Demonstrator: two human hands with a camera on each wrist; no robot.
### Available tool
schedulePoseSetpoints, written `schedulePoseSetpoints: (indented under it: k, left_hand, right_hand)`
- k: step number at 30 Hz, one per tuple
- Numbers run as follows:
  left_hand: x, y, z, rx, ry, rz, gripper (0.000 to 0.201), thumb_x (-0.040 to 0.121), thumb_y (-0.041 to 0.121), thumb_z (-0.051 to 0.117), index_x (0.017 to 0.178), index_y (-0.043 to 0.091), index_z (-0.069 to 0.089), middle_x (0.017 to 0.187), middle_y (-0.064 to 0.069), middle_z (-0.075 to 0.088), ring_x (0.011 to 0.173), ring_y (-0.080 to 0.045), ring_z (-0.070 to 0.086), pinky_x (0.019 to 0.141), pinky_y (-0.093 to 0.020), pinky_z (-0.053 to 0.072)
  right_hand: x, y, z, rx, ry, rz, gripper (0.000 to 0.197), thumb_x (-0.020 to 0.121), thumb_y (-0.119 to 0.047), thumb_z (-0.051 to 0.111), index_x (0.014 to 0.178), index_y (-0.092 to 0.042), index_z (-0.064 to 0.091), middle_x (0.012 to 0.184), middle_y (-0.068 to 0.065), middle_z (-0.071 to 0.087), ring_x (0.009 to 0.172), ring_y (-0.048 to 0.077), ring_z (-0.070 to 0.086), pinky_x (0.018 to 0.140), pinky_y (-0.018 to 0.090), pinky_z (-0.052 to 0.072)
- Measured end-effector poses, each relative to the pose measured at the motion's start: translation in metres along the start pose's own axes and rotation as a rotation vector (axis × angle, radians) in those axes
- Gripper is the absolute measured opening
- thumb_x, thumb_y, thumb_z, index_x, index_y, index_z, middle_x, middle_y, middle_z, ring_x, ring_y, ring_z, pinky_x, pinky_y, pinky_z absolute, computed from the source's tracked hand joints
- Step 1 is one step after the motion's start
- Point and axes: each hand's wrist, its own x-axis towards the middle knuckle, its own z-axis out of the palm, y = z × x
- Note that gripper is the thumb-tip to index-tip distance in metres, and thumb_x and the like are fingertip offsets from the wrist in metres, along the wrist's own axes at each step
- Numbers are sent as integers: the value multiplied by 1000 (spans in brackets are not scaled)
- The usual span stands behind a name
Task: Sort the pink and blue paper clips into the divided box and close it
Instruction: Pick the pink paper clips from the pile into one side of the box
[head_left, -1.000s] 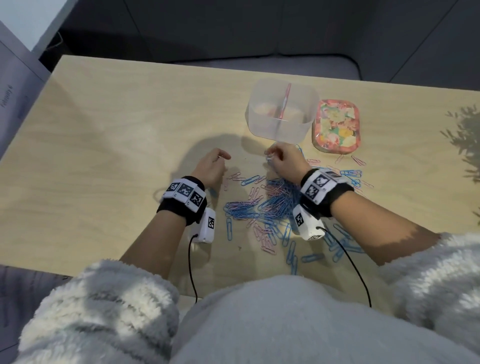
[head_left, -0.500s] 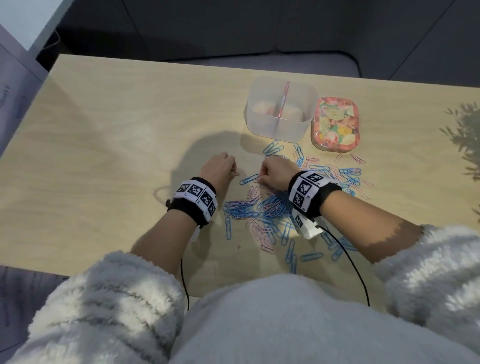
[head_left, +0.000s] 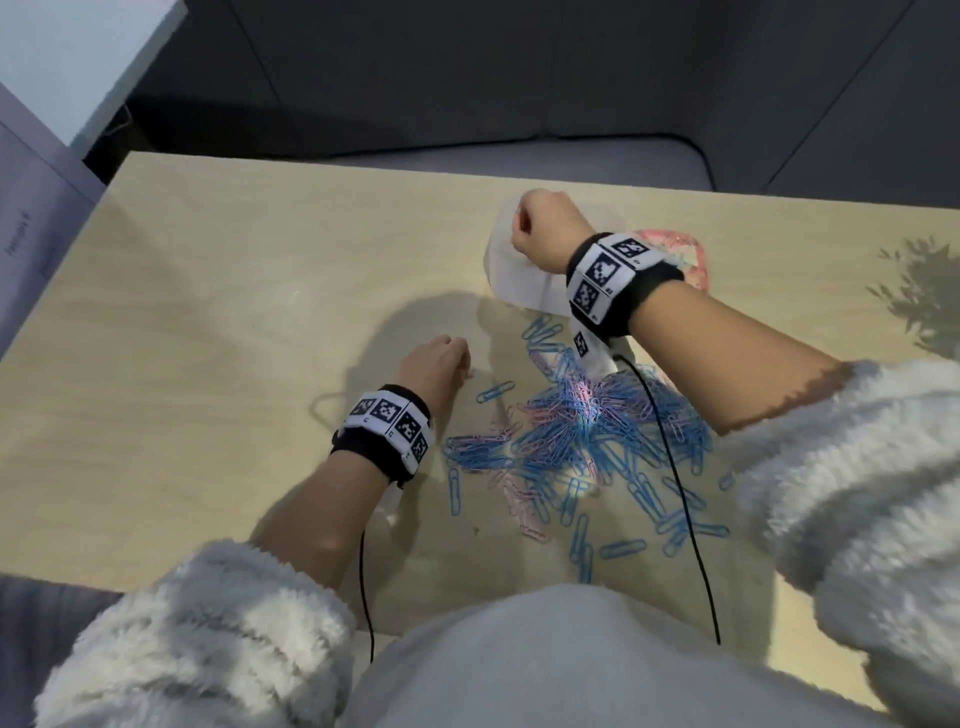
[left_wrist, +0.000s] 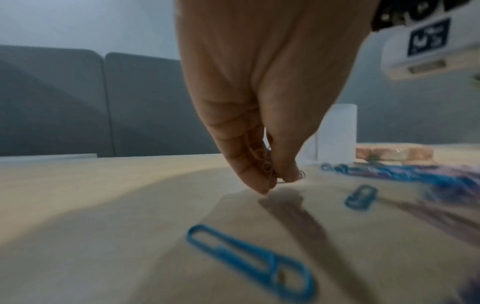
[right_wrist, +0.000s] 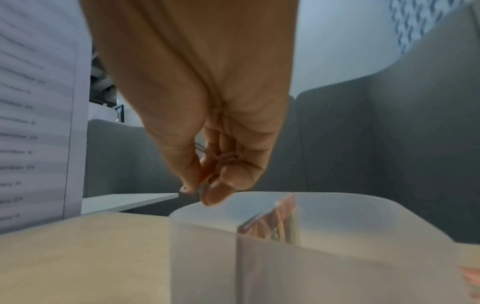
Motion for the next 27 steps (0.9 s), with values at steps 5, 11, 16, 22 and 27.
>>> schedulePoseSetpoints:
  k: [5,11,16,22,27]
  left_hand:
    - [23,16,-50,-172,184,48,15,90,8,51,100,0,59,104,-21,60,98,-33,55,80,-37,37]
    - [76,65,-91,-156,245,153,17,86,12,54,99,4,62,108,-16,63,104,-31,54,87,-35,37]
    - [99,78,-82,-123,112,107,24,83,18,65,105,8,61,107,-13,67,100,-30,60,87,-33,45]
    - [87,72,-74,-162,169,94,31,91,8,40,113,7,62,116,-15,65,108,-32,57,90,-34,43]
    - [40,67,-58,-190,389,150,22,91,17,43,104,12,61,107,-10,62,98,-28,57,82,-37,46]
  right_hand:
    - [-3,8,3,-83,-111,-19,35,86,-14,58,120,-6,53,130,17,51,126,34,41,113,45,25]
    - [-72,34,22,88,138,-48,21,82,0,47,93,-6,64,100,15,67,94,33,60,84,39,49]
    - [-116,62,68,8,-258,-164,24,85,-5,54,102,-10,69,106,11,66,107,29,54,87,33,44]
    - [-128,85,71,-139,-147,-63,30,86,-16,44,101,-7,68,106,15,60,107,34,49,83,40,43]
    - [-131,94,64,-129,-57,-17,28,85,-7,50,107,-10,67,108,14,64,106,34,48,88,41,40]
